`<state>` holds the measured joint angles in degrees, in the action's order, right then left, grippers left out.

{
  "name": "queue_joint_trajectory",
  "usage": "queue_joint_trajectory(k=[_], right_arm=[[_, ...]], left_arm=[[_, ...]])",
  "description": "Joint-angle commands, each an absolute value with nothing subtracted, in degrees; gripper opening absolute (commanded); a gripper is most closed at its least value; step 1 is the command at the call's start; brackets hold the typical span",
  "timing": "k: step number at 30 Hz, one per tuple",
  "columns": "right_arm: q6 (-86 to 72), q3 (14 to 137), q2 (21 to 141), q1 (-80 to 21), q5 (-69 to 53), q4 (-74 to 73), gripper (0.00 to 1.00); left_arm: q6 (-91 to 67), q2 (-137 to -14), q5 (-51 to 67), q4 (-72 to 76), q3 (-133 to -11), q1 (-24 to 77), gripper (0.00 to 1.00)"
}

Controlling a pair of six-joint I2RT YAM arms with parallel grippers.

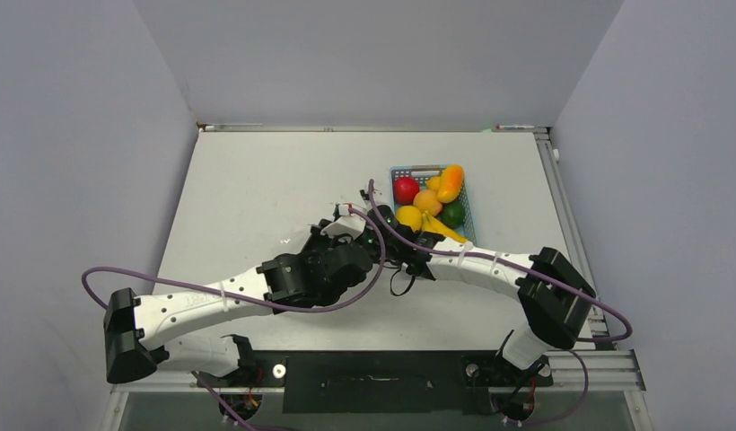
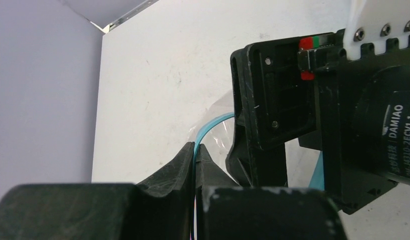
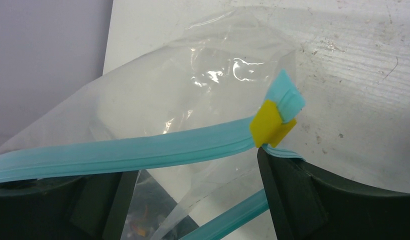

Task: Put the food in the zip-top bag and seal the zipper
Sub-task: Open the zipper of the food storage bag at the center of the board.

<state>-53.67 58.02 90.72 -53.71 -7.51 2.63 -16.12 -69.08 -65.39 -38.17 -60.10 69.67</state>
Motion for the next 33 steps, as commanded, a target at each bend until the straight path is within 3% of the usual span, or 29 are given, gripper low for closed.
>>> queue_joint_trajectory(k=[1,17,33], right_arm=[[-54.29,56.64,90.15,-54.02,-6.16,2.28,0.90],[-51.29,59.27,83.81,-53.99,-6.31,0.20,0.90],[-41.45,59.21,74.34,-47.47,3.72,-14.95,0.91]], left_arm=[[-17.37,-69.30,-69.37,-38.87,-61.64,70.05,0.00],[-17.90,-72.10,-68.57,-39.77,-62.18,70.05,0.00],[-18.35,-73.76,-68.87,-40.50,-62.85,69.96,0.00]])
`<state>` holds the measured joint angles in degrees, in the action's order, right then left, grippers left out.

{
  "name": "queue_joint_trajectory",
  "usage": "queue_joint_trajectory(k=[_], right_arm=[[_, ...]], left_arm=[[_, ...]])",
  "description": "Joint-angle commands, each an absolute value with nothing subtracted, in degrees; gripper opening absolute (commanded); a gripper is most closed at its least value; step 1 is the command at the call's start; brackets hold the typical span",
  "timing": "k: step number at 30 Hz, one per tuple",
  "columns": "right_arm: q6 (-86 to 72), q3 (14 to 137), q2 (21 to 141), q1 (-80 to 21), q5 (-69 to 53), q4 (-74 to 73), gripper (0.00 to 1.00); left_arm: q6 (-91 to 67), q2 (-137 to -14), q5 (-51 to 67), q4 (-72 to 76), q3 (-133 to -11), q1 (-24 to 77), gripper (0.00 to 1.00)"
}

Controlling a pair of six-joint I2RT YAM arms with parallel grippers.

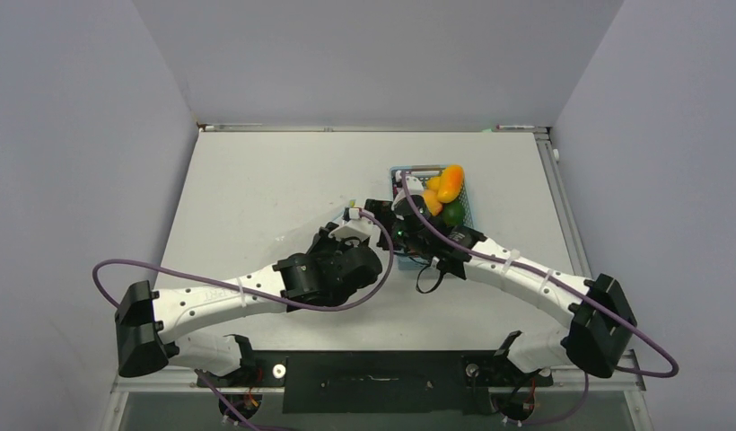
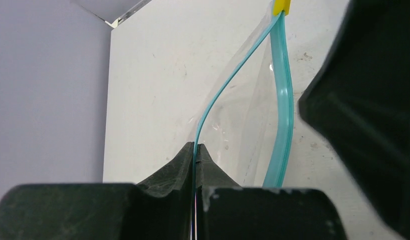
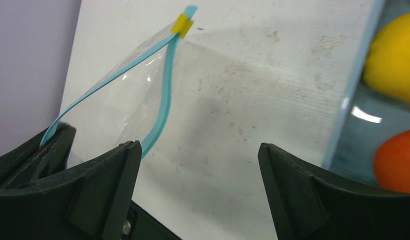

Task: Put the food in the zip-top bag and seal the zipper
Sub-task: Open the zipper of the food storage bag at the center of the board, then pick up the fake fruit from the bin.

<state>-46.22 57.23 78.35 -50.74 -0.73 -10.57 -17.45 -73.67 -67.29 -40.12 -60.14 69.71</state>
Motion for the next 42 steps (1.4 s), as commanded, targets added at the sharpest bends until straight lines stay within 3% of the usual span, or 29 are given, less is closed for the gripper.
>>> queue_joint_trajectory(k=[1,15,42], right_arm=[[-39.77,59.40,73.92,-46.51,4.17,-16.21,0.91],[-28.21,62.89,76.36,-40.13,17.48,-32.80,0.94],[-27.14,57.46,87.82,-37.27,13.48,-32.73,0.90]], left_arm=[[-18.43,-73.82,-68.82,-40.56,-62.89,69.96,0.00],[-18.67,-73.05,-66.40,-41.17,-63.40,69.79,0.00],[-20.30,-71.60,-62.21,-43.42,-64.34,69.79,0.00]])
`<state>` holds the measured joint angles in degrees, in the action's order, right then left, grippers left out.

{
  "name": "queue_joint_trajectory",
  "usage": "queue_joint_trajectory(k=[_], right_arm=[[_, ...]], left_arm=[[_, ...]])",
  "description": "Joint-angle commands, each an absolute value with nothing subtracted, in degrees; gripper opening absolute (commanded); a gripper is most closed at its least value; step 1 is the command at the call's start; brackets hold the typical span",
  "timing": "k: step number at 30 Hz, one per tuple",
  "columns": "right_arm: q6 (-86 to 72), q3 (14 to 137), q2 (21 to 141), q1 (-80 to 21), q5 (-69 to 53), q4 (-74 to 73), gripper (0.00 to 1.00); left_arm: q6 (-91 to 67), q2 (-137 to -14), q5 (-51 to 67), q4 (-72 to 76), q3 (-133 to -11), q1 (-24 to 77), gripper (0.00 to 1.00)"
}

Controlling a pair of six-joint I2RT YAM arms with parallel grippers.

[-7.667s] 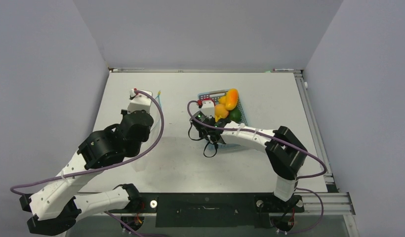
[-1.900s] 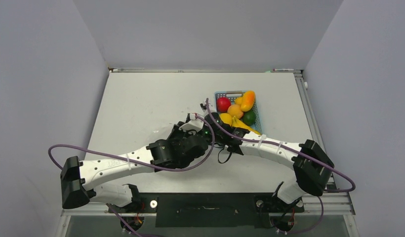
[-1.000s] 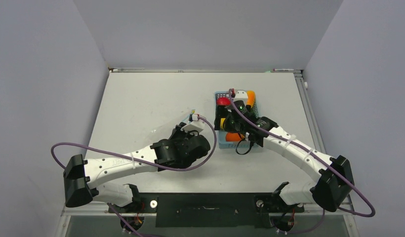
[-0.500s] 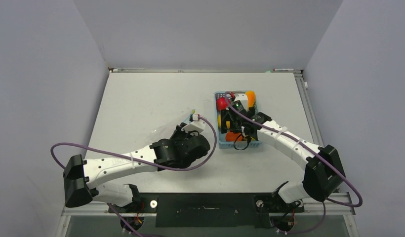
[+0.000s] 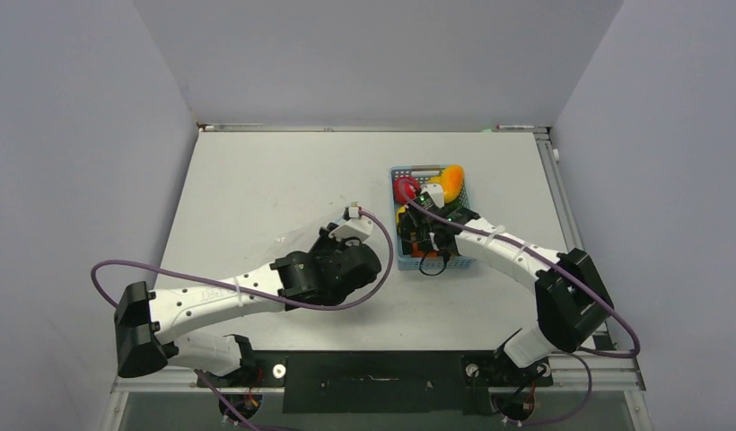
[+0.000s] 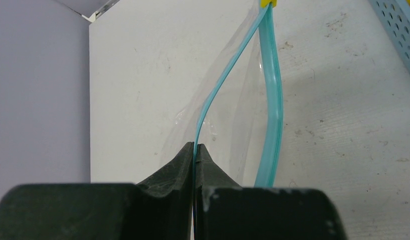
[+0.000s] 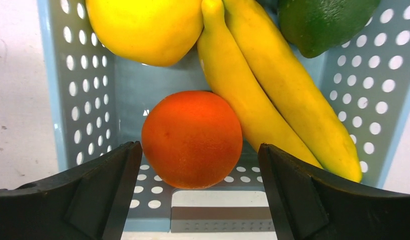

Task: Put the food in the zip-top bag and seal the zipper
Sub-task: Pick up the fake fruit from the bin.

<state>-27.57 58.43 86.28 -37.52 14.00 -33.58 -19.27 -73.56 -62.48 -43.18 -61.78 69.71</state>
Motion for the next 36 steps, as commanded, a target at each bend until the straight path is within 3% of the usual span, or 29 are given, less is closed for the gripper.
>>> queue_joint_trajectory(k=[1,7,18,22,36], right_arm=[[-27.15,57.34,88.19,-37.27,13.36,-32.52,0.90],[-26.77,57.44,89.36,-37.27,14.11,-32.70,1.00],[-26.96,59.85,86.77,-37.27,16.22,-34.47,0.57],[-27.24,60.81,85.01,-37.27,16.86,-34.61,0.47],[-28.60,64.61,76.21,-37.37,12.62,-33.67,0.41]], left_arm=[[-20.30,-71.57,-62.20,-43.42,-64.34,69.79,0.00],[-20.39,-71.37,-62.19,-43.42,-64.30,69.79,0.00],[-20.39,-71.33,-62.34,-43.33,-64.25,69.79,0.00],[-20.39,-71.41,-62.35,-43.33,-64.25,69.79,0.00],[-20.48,-71.77,-62.23,-43.35,-64.31,69.79,0.00]])
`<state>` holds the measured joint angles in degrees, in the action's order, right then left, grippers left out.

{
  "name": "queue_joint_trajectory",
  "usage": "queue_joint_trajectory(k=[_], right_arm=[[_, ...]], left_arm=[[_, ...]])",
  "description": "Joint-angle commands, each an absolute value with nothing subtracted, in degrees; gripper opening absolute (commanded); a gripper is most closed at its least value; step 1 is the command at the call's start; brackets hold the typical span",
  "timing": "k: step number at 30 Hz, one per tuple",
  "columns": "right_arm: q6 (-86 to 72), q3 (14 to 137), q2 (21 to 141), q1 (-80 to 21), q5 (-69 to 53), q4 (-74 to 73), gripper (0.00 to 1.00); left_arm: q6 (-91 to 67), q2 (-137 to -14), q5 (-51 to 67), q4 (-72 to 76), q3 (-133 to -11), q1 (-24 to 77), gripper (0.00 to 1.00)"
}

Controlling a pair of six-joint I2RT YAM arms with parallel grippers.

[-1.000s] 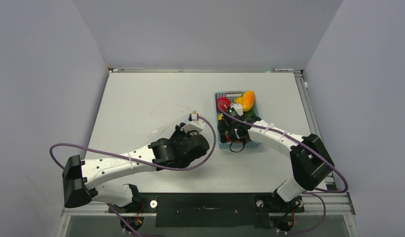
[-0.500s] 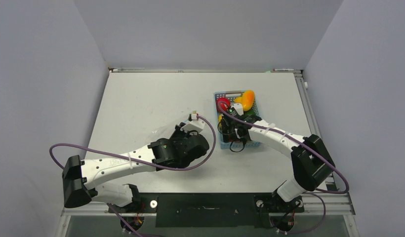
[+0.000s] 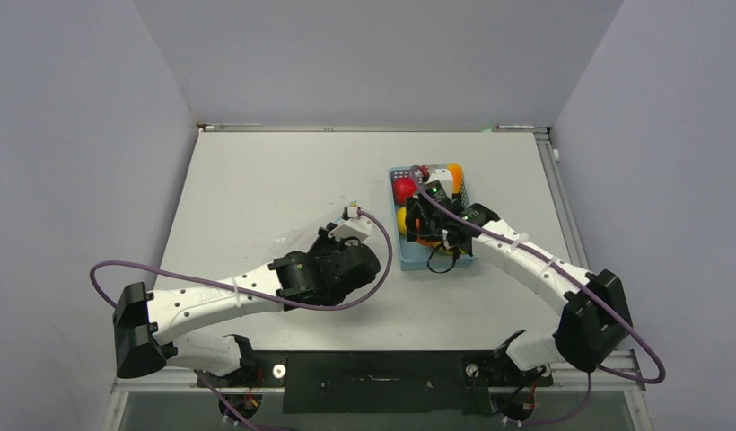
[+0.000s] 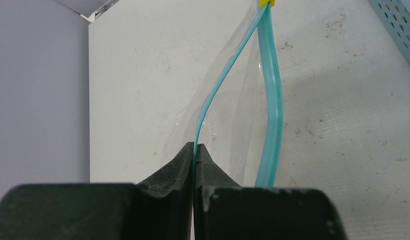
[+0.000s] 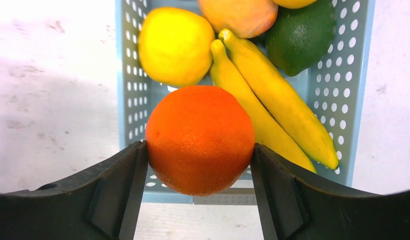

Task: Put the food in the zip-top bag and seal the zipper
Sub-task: Pick up the fake fruit from the bin, then place the fake fruit in the zipper food storage bag.

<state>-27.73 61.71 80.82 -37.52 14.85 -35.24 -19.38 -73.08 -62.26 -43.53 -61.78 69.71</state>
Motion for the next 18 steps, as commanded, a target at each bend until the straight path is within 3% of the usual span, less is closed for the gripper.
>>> queue_joint_trajectory(k=[1,18], right_arm=[[-28.90,64.71,75.33,-37.36,11.07,-33.02,0.41],[-39.97,59.83,69.51,-37.98,-16.10,-11.06,0.41]], left_arm=[[-20.48,-71.78,-62.30,-43.41,-64.33,69.79,0.00],[-20.65,-70.04,-61.29,-42.83,-64.12,69.76,0.00]])
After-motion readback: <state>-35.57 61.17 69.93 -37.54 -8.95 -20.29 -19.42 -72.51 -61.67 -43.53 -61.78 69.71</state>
